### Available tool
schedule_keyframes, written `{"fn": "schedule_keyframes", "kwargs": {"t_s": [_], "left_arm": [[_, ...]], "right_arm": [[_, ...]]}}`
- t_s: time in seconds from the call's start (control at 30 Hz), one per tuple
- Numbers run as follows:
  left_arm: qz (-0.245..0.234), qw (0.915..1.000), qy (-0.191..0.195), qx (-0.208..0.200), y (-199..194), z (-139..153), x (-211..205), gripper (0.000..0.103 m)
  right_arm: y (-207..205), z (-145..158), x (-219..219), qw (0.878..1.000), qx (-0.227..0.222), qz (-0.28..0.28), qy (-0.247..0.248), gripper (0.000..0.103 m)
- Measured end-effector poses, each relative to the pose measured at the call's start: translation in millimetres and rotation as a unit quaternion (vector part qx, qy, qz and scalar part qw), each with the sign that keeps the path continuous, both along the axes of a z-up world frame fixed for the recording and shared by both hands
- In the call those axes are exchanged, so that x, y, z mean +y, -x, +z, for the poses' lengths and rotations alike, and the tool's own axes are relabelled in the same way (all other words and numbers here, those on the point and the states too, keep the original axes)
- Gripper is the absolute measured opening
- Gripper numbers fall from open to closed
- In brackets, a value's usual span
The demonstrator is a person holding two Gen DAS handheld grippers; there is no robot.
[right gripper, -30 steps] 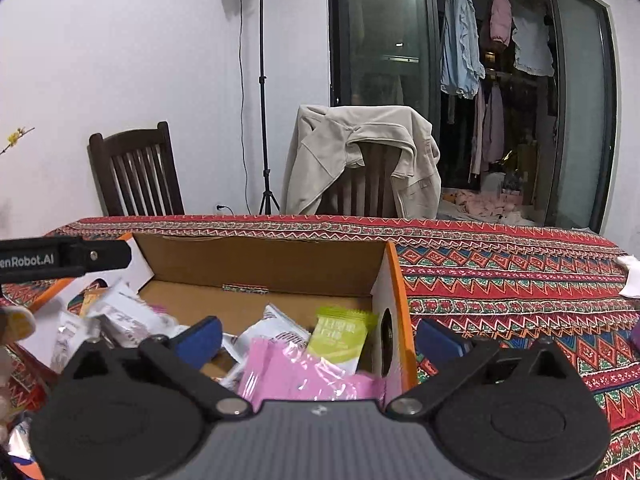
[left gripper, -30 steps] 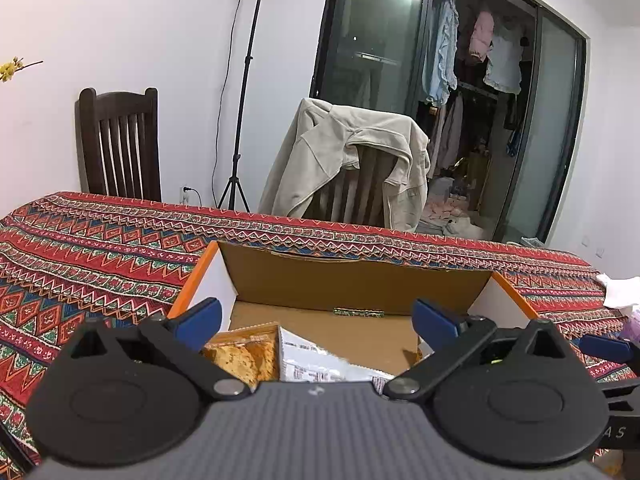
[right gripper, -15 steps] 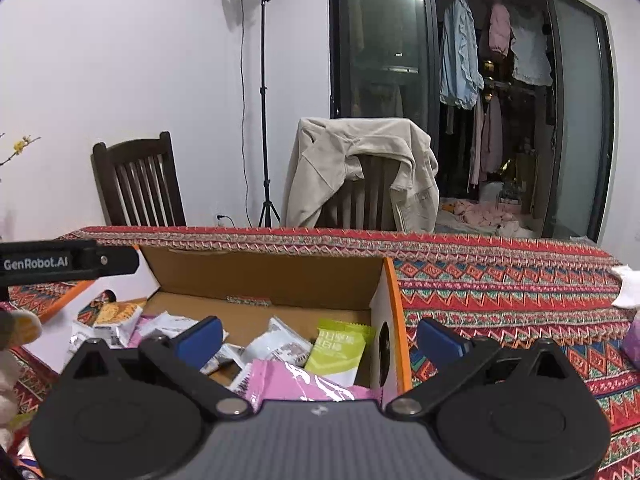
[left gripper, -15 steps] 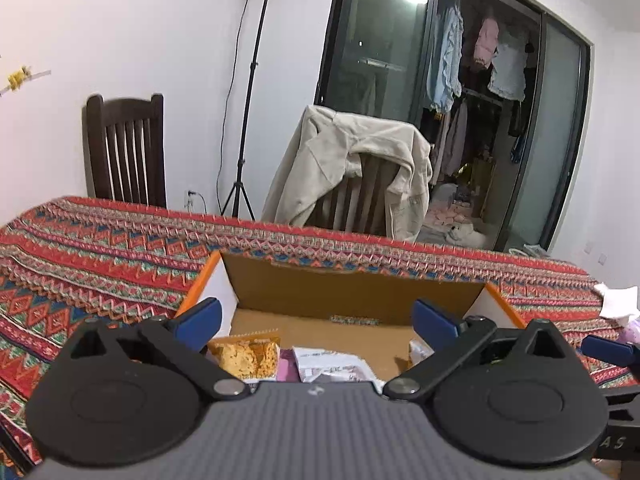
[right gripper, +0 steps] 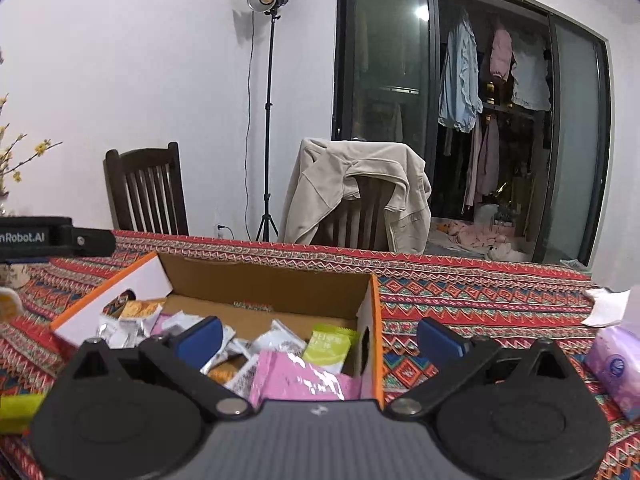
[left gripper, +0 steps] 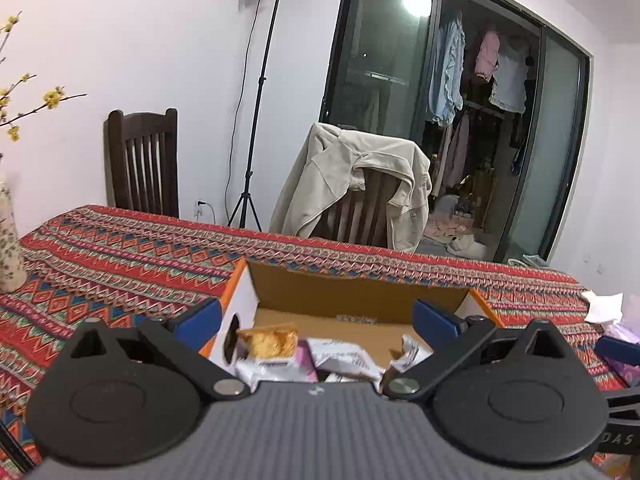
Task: Organize snacks
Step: 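Move both tools back over the snack pile, then grasp another pink packet with the right gripper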
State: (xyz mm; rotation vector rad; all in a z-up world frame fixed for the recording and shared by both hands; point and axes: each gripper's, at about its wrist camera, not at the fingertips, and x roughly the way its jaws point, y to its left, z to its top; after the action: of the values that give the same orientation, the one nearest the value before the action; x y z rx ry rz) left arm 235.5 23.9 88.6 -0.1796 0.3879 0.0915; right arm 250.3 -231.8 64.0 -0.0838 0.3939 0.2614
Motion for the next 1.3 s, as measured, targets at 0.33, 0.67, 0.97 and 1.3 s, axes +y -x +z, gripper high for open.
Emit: {"fn": "schedule_keyframes", "kwargs": {"t_s": [0.33, 0.67, 0.97, 1.3], "left_arm": [[0.009, 0.9997, -0.007, 0.024, 43, -16, 18, 0.103], [0.006, 0.9984, -0.011, 0.055, 78, -54, 24, 0.103], [0.007, 0.9978, 0.004, 0.066, 95, -89, 35, 0.103], [0.007, 0.9974, 0.018, 0.069, 91, -93, 39, 0.103]], "right_arm": [[40, -6, -22, 1.000, 0.014, 0.003, 0.012, 0.103], [61, -42, -39, 0.997, 0.064, -0.008, 0.043, 0.103], [50, -74, -45, 0.992, 0.116, -0.030, 0.048, 0.103], [18, -99, -48, 0.984, 0.174, -0.044, 0.012, 0.103]]}}
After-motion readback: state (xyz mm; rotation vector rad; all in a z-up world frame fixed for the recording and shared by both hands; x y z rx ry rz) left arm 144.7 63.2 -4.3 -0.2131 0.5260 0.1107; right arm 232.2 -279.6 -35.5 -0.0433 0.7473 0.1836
